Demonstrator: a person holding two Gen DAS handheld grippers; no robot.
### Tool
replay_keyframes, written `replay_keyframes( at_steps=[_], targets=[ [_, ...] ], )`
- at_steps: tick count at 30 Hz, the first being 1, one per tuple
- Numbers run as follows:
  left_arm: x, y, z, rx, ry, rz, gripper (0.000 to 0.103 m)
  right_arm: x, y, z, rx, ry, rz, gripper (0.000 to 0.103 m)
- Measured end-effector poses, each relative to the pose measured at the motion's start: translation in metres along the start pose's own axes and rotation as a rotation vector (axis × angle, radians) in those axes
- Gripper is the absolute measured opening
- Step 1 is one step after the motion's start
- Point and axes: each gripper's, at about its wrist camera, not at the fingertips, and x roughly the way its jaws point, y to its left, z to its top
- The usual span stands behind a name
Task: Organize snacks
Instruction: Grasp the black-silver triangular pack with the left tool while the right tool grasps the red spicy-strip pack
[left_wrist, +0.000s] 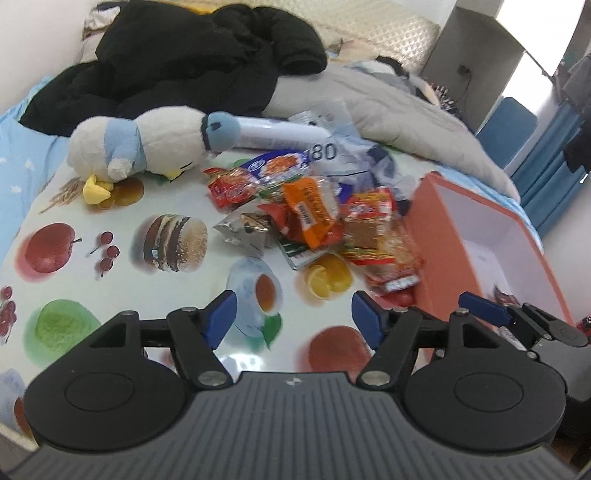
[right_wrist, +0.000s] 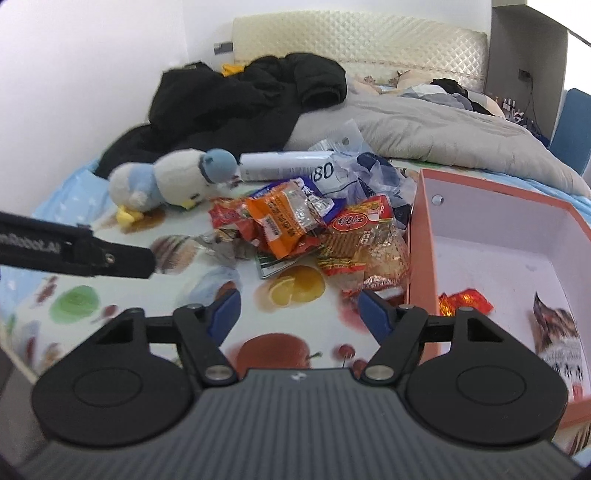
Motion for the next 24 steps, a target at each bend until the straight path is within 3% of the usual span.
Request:
replay_keyframes(
  at_steps=[5, 9, 13, 18, 22, 24],
  targets=[
    [0.048, 0.013, 0.023, 0.045, 0.032, 0.009, 0.073, 0.045, -0.001, 0.006, -0.016, 0.04, -0.043, 0.071],
    [0.085, 0.005, 0.044, 0.194, 0.032, 0.038, 0.073, 0.081, 0.005, 0.008, -0.096, 0.051, -0.121, 0.071],
    [0.122, 0.0, 0.063, 0.266, 0.052, 0.039, 0.073, 0.116, 0.009, 0.01, -0.162, 0.064, -0.159, 0.071],
    [0.161, -0.007, 0.069, 0.415, 0.066, 0.112, 0.073, 0.147, 0.006, 0.013, -0.211, 0.091, -0.212, 0.072],
    [0.183, -0.002, 0.068, 0.464, 0.09, 0.126, 0.073, 0.167, 0.0, 0.013, -0.214, 0.125, -0.233, 0.072],
    [0.195, 0.007, 0.069, 0.438, 0.118, 0.127, 0.073, 0.174, 0.0, 0.01, -0.218, 0.129, -0.231, 0.072]
  ],
)
